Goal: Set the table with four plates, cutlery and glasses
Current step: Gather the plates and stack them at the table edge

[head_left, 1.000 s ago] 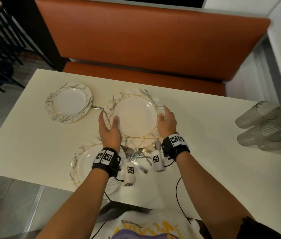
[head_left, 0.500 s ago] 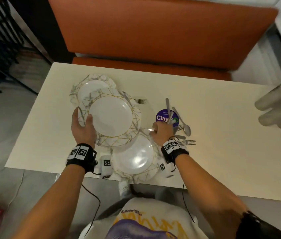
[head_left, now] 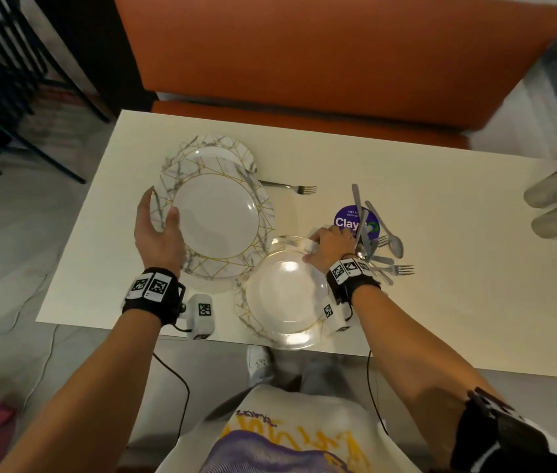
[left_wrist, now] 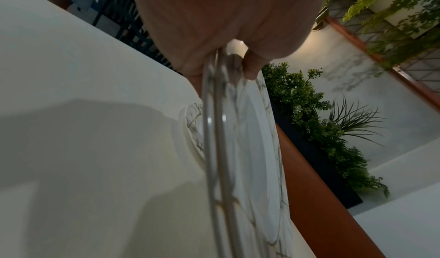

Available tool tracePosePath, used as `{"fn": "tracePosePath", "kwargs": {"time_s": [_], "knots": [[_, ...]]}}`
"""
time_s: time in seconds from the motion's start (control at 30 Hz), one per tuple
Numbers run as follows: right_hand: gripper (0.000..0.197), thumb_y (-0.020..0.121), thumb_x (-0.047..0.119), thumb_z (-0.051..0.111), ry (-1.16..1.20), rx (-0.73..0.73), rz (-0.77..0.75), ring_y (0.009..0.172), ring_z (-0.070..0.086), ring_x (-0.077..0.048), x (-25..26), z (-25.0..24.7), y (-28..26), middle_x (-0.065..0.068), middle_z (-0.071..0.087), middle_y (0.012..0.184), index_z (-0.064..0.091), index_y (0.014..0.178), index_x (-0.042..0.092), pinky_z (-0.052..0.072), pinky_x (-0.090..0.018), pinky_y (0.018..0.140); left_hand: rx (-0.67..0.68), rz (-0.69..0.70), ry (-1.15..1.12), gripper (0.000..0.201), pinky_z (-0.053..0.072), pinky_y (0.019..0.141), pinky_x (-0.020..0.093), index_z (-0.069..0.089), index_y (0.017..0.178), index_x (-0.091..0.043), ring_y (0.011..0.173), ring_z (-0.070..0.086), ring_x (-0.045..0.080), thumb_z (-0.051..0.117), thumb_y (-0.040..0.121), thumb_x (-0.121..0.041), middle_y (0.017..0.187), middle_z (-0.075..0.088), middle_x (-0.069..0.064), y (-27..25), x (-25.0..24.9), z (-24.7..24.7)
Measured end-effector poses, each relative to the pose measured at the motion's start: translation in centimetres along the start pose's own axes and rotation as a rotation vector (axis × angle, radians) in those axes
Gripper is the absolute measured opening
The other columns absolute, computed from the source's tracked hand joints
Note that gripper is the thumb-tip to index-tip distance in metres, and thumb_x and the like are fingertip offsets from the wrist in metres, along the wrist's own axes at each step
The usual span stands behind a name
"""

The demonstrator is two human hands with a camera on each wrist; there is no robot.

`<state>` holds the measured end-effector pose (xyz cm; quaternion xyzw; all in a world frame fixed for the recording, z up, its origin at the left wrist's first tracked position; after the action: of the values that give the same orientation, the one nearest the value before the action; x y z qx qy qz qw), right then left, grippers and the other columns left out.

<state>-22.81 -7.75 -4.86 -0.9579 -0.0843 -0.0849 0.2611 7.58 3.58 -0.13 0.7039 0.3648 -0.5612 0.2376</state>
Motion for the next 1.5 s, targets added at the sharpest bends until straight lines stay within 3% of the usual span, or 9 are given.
{"fn": "tracePosePath", "kwargs": {"time_s": [0.13, 0.33, 0.53, 0.77, 0.87, 0.97, 1.07, 1.17, 1.5], "knots": [[0.043, 0.084, 0.029, 0.076, 0.338, -0.021, 0.017, 0.101, 0.061, -0.023, 0.7, -1.5, 0.4, 0.002, 0.059, 0.101, 0.055, 0.12, 0.021, 0.046, -0.029, 0.077, -0.035, 0.121, 0.033, 0.053, 0.036, 0.121, 0.028, 0.049, 0.152, -0.028, 0.144, 0.043, 0.007, 0.061, 0.101, -0.018, 0.155, 0.049, -0.008, 1.5, -1.9, -0.6], [0.027, 0.095, 0.015, 0.066, 0.524, -0.192, -0.046, 0.095, 0.059, -0.024, -0.8, -6.2, -0.5, -0.001, 0.056, 0.105, 0.054, 0.119, 0.011, 0.038, -0.025, 0.07, -0.013, 0.222, 0.045, 0.051, 0.033, 0.103, -0.002, 0.047, 0.153, -0.025, 0.137, 0.043, 0.0, 0.058, 0.104, -0.014, 0.151, 0.049, -0.012, 2.5, -5.0, 0.0], [0.024, 0.096, 0.019, 0.064, 0.619, -0.286, -0.064, 0.095, 0.057, -0.023, -3.9, -12.3, -1.1, -0.003, 0.062, 0.11, 0.057, 0.12, 0.02, 0.042, -0.031, 0.078, 0.083, 0.209, 0.053, 0.051, 0.039, 0.12, 0.031, 0.048, 0.152, -0.034, 0.143, 0.043, 0.007, 0.057, 0.104, -0.019, 0.154, 0.051, -0.009, 1.7, -4.7, 2.3], [0.025, 0.094, 0.03, 0.063, 0.871, -0.303, 0.053, 0.103, 0.065, -0.025, -4.9, -10.9, 0.2, 0.0, 0.066, 0.115, 0.054, 0.117, 0.032, 0.056, -0.041, 0.088, 0.178, 0.026, -0.092, 0.05, 0.035, 0.12, 0.031, 0.052, 0.149, -0.034, 0.144, 0.04, 0.005, 0.06, 0.103, -0.017, 0.153, 0.048, -0.014, -1.1, -3.4, 5.8], [0.038, 0.096, 0.039, 0.057, 0.918, -0.228, 0.091, 0.107, 0.065, -0.029, -3.6, -8.8, -0.2, -0.001, 0.063, 0.119, 0.046, 0.132, 0.03, 0.055, -0.049, 0.093, 0.202, -0.143, -0.22, 0.046, 0.04, 0.12, 0.04, 0.06, 0.139, -0.045, 0.144, 0.045, 0.012, 0.062, 0.101, -0.02, 0.153, 0.05, -0.011, -2.0, -2.8, 6.8], [0.054, 0.103, 0.031, 0.048, 0.861, -0.185, 0.063, 0.117, 0.058, -0.029, -1.6, -6.7, -0.4, -0.009, 0.057, 0.13, 0.029, 0.152, 0.017, 0.047, -0.043, 0.103, 0.215, -0.281, -0.341, 0.045, 0.038, 0.119, 0.042, 0.066, 0.133, -0.044, 0.14, 0.047, 0.015, 0.055, 0.1, -0.014, 0.152, 0.051, -0.007, -2.6, -3.2, 7.7], [0.045, 0.106, 0.024, 0.043, 0.797, -0.198, 0.058, 0.103, 0.06, -0.03, 0.3, -5.2, -0.3, -0.012, 0.06, 0.11, 0.034, 0.149, 0.011, 0.044, -0.033, 0.087, 0.183, -0.325, -0.341, 0.039, 0.034, 0.116, 0.04, 0.058, 0.134, -0.034, 0.142, 0.041, 0.017, 0.044, 0.105, -0.012, 0.155, 0.045, 0.001, -2.9, -3.6, 8.1], [0.044, 0.106, 0.023, 0.043, 0.779, -0.231, 0.069, 0.109, 0.061, -0.034, 1.7, -4.2, -0.2, -0.018, 0.062, 0.118, 0.037, 0.149, 0.012, 0.046, -0.035, 0.088, 0.14, -0.393, -0.338, 0.021, 0.044, 0.106, 0.042, 0.051, 0.124, -0.027, 0.136, 0.051, 0.028, 0.049, 0.104, -0.024, 0.143, 0.055, 0.009, -2.6, -3.2, 7.8], [0.049, 0.106, 0.013, 0.045, 0.757, -0.322, 0.088, 0.115, 0.053, -0.03, 7.2, -3.9, 1.0, -0.018, 0.047, 0.133, 0.032, 0.153, 0.01, 0.038, -0.027, 0.086, 0.124, -0.21, -0.119, 0.074, 0.042, 0.118, 0.044, 0.04, 0.152, -0.045, 0.144, 0.046, 0.02, 0.076, 0.088, -0.042, 0.158, 0.047, -0.004, -1.1, -0.8, 5.7]]}}
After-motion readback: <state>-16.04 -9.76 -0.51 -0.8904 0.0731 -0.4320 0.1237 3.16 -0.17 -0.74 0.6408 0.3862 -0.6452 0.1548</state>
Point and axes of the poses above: each hand's wrist, its own y-axis towards the middle knuckle, its own z-axis out of the palm, x = y × z, the point moved 1 cm from there along y, towards the middle knuckle
